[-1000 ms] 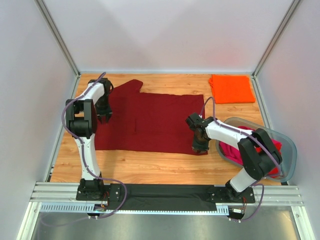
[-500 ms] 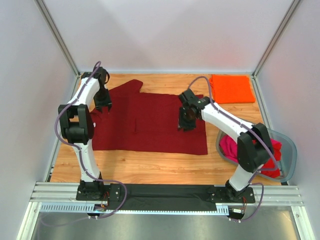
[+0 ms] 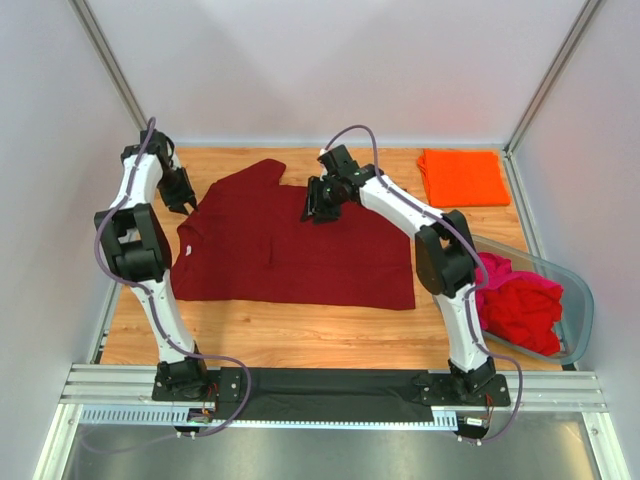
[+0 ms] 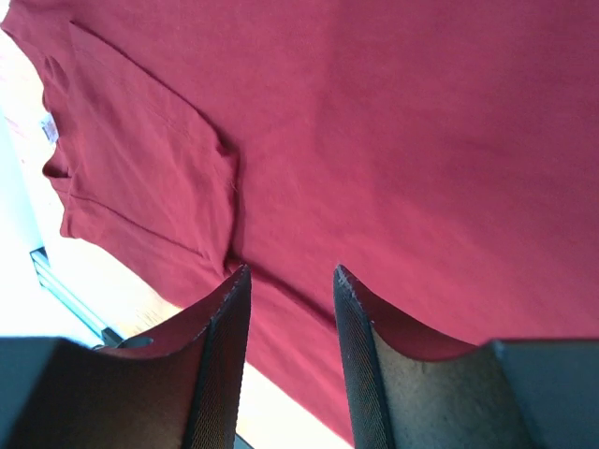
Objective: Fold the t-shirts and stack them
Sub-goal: Fold the tshirt
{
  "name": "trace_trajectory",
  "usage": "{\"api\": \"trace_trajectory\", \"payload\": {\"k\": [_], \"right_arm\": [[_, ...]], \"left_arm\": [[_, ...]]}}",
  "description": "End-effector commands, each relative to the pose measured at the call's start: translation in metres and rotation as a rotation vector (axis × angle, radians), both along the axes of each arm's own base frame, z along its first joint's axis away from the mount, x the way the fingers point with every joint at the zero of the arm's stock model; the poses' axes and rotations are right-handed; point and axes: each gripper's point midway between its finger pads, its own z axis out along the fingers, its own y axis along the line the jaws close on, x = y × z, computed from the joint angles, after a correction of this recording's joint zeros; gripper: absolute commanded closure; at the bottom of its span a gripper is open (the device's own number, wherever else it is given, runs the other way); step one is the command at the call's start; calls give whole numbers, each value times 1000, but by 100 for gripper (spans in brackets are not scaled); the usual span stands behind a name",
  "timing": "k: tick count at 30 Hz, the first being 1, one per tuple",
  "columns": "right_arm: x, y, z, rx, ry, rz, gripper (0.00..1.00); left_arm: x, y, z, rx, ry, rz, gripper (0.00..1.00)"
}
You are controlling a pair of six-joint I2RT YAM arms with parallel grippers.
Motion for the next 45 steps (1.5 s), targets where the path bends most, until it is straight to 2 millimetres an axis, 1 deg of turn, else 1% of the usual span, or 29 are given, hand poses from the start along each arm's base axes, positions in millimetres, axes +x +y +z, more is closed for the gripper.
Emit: {"api": "trace_trajectory", "payload": {"k": [1,4,5,6,7,8,10,11,15,17,19,26,32,34,35,37,38,41,45], "right_arm": [[9,45,10,119,-25,45,58],[6,62,1,144,-1,56,60],[4,70,-7,146,5,66,60],[6,75,-8,156,-9,69,61],[4,81,-10,163,-6,73,61],[3,85,-18,165,-1,77,61],[4,92,-22,178,-3,85,62],[1,97,-28,177,3,94,62],[0,107,-36,200,0,115,61],[0,110,-39,200,-1,114,61],[1,110,-43,195,0,108,61],[1,111,-53,190,2,114,61],[0,114,-61,191,10,122,63],[0,113,-63,188,14,120,66],[0,113,-62,188,12,119,71],[0,113,-63,186,17,118,77],[-1,113,-64,184,19,117,82],[-2,113,-66,179,26,113,89],[-3,112,-69,175,37,108,94]], "left_arm": [[14,-14,-11,-20,-10,-101,63],[17,-14,-20,-26,-13,-109,63],[17,-14,-23,-25,-10,-112,63],[18,-14,-29,-29,-1,-120,64],[19,-17,-31,-47,-2,-133,64],[21,-19,-33,-57,-4,-143,66],[21,-19,-38,-59,-1,-145,66],[21,-19,-39,-60,2,-145,66],[21,-21,-44,-71,0,-148,66],[19,-25,-47,-90,-1,-163,66],[20,-28,-45,-102,-20,-175,66],[11,-30,-52,-108,2,-178,66],[9,-33,-51,-105,-8,-191,67],[9,-33,-47,-98,-15,-196,67],[9,-33,-46,-97,-17,-196,67],[9,-33,-42,-95,-26,-200,67],[8,-33,-40,-93,-31,-202,67],[9,-35,-35,-89,-40,-211,67],[10,-42,-20,-46,-68,-241,68]]}}
